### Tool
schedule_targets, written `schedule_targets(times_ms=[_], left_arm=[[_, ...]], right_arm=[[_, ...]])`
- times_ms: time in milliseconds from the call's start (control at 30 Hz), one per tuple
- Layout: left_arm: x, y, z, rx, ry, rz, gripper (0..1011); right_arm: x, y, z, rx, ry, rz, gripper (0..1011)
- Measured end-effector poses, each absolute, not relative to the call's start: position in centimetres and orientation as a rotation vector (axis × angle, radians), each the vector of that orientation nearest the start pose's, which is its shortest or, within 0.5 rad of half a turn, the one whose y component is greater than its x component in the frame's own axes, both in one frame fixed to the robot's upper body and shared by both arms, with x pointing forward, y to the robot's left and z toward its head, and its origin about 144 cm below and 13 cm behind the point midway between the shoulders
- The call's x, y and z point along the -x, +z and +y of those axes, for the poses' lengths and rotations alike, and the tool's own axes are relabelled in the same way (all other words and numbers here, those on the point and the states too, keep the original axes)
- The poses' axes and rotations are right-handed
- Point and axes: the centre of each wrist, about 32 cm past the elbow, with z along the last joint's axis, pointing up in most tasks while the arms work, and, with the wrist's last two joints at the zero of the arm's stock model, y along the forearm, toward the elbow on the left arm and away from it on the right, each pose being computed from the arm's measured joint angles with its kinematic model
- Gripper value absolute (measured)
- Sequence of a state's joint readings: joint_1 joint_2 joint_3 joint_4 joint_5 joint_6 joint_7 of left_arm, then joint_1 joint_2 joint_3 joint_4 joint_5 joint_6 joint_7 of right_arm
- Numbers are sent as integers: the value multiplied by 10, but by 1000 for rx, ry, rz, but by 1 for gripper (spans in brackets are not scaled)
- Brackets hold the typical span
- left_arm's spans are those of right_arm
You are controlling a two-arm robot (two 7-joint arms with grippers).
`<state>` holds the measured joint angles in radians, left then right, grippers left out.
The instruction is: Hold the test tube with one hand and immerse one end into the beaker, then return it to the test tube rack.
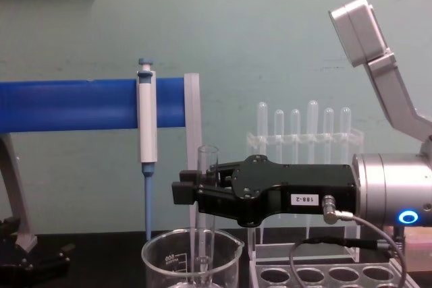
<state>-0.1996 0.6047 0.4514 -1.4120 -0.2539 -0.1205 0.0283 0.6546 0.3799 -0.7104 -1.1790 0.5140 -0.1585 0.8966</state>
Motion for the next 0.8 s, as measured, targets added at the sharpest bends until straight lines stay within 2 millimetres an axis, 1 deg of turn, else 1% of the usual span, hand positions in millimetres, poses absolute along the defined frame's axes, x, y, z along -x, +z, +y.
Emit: schedule_targets(times_ms=[800], left_arm=[[-489,1140,310,-304,1248,-285,1000]], right_arm=[[-594,1215,-201,65,-227,-189,224]])
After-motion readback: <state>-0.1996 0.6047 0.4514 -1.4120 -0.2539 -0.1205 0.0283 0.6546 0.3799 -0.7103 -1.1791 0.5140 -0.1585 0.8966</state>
